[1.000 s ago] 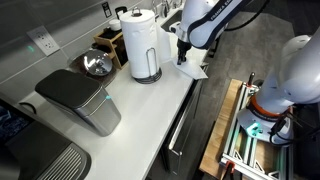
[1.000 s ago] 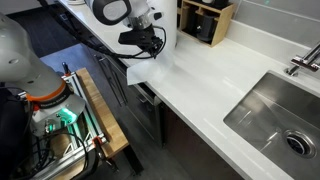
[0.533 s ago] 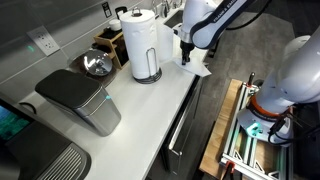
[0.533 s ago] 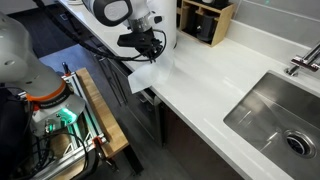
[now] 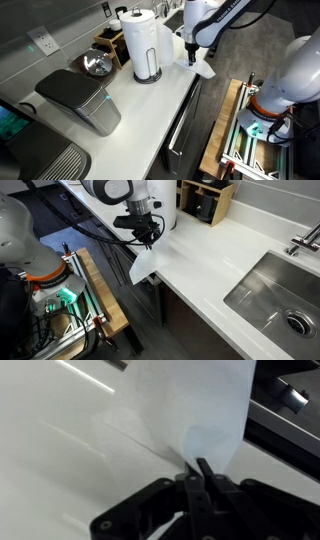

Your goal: Remove a piece of paper towel from the paper towel roll and put it on the counter

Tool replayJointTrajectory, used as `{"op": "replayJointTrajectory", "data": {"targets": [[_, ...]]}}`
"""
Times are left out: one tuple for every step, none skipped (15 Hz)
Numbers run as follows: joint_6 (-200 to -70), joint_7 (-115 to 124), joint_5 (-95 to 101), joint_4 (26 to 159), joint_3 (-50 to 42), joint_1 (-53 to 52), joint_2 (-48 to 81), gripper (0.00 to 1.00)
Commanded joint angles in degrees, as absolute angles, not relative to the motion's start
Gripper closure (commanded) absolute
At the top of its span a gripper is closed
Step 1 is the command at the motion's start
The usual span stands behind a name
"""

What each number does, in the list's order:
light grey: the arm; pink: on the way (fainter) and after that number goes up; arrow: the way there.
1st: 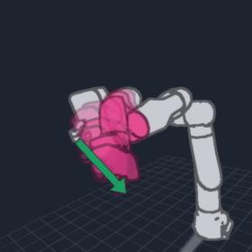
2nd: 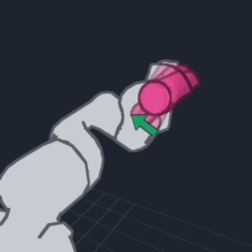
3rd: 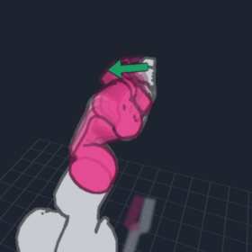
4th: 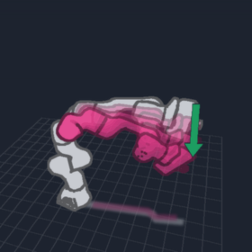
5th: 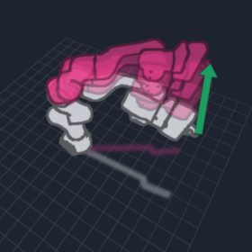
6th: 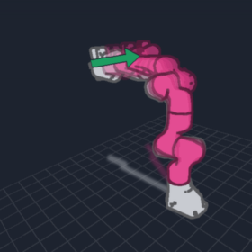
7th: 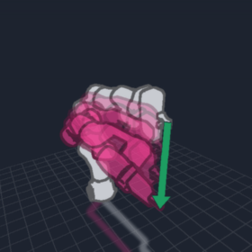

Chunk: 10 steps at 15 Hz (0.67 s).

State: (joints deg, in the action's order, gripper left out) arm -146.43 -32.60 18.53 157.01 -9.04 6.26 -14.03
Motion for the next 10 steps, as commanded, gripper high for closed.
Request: {"op": "replayJointTrajectory", "data": {"targets": [[-140.26, -29.81, 22.59, 157.64, -8.02, 7.69, -16.71, 0.91], [-138.42, -28.67, 24.30, 157.26, -7.65, 8.13, -17.01, 0.91], [-137.01, -28.14, 25.33, 158.14, -7.56, 8.28, -18.21, 0.91], [-134.98, -27.63, 26.30, 157.92, -7.37, 8.31, -18.70, 0.91], [-132.92, -27.15, 27.21, 157.70, -7.16, 8.33, -19.08, 0.91], [-130.79, -27.01, 27.79, 157.47, -7.05, 8.26, -19.48, 0.91], [-129.01, -26.95, 28.18, 157.34, -7.00, 8.10, -19.78, 0.91], [-127.26, -26.85, 28.46, 157.22, -6.93, 7.93, -20.08, 0.91], [-125.59, -27.09, 28.49, 157.07, -6.92, 7.73, -20.32, 0.91], [-124.18, -27.27, 28.49, 156.92, -6.91, 7.57, -20.51, 0.91]]}}
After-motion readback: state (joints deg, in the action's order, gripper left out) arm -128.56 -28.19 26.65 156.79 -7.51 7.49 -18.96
